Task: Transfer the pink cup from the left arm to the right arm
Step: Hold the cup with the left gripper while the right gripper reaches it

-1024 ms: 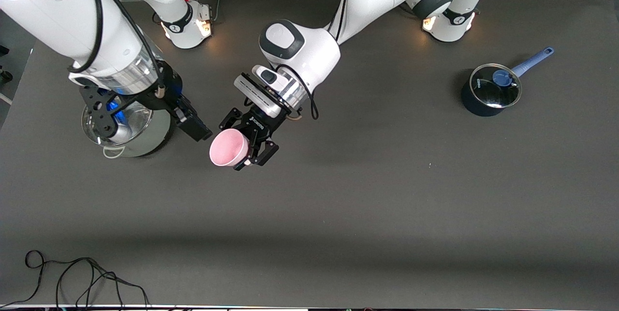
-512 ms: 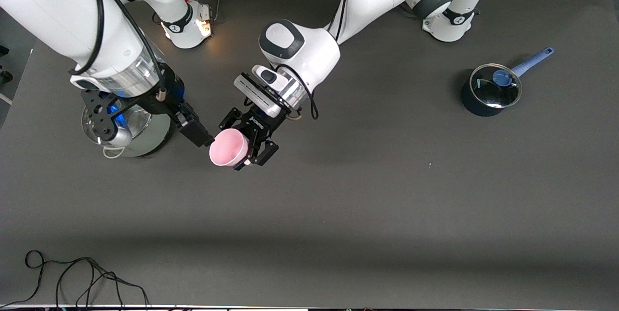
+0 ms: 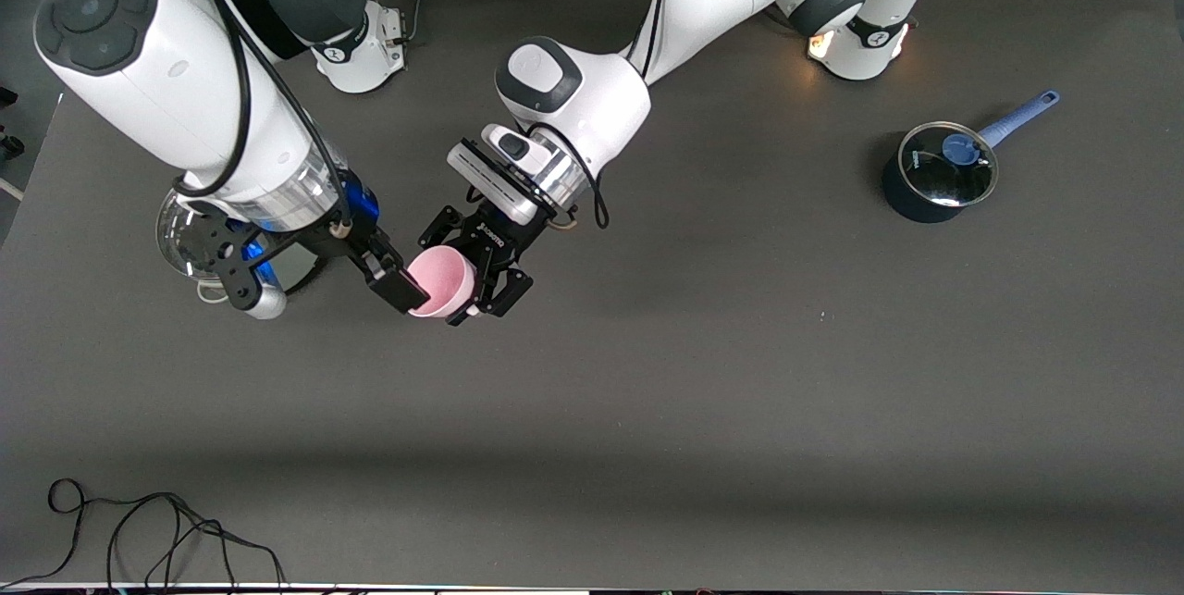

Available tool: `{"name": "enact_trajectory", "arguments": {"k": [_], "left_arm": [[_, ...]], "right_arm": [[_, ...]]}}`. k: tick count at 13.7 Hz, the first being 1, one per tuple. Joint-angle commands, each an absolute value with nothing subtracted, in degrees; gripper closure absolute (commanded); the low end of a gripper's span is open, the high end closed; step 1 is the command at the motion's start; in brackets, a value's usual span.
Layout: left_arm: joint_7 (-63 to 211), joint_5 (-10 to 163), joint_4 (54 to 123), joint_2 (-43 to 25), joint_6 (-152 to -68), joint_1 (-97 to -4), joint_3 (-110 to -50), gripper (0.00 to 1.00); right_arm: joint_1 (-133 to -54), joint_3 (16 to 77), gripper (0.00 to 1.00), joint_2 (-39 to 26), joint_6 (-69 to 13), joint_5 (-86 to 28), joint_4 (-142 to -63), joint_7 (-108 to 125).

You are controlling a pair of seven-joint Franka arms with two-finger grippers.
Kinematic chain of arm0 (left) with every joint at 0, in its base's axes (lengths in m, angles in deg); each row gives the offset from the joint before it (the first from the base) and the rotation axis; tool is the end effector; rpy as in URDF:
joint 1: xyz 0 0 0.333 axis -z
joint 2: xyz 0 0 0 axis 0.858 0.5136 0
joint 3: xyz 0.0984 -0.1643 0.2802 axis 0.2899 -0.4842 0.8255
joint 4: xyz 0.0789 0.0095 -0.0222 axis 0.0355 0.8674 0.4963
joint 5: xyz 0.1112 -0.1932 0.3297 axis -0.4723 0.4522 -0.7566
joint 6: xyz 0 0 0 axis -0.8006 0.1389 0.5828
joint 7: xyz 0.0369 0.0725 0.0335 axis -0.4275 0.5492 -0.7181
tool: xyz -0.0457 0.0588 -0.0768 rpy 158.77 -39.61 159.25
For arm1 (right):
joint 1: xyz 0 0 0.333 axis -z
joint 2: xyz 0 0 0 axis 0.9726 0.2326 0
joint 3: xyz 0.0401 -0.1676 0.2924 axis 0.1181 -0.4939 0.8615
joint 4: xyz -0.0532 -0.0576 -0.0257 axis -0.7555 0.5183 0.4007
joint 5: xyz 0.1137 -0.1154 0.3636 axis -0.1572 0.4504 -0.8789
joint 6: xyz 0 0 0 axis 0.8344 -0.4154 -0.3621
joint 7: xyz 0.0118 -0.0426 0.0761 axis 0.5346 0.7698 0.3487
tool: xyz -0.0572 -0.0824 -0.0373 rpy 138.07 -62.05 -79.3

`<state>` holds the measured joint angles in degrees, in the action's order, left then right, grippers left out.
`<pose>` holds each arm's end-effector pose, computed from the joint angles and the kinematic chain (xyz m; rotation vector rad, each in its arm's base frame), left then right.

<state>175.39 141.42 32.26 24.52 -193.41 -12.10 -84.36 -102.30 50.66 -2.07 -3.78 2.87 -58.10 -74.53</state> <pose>0.5452 -0.6092 0.4345 1.9598 -0.8614 1.6891 0.6438 0.3068 0.6282 -2.6705 1.3304 -0.0494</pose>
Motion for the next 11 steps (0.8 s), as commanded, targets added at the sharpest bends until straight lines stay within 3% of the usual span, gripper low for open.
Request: {"name": "enact_trajectory", "arguments": {"k": [1,11], "left_arm": [[174.11,141.06,31.46,24.53,-193.79,-11.19,-83.46,1.00],[174.11,141.06,31.37,24.44,-193.79,-11.19,-83.46,1.00]], "right_arm": [[-103.27,50.70,0.01,-2.74,-6.12,3.01,-60.97,-76.16],[-103.80,50.17,0.00,-5.11,-4.27,3.01,-62.65,-75.46]]}}
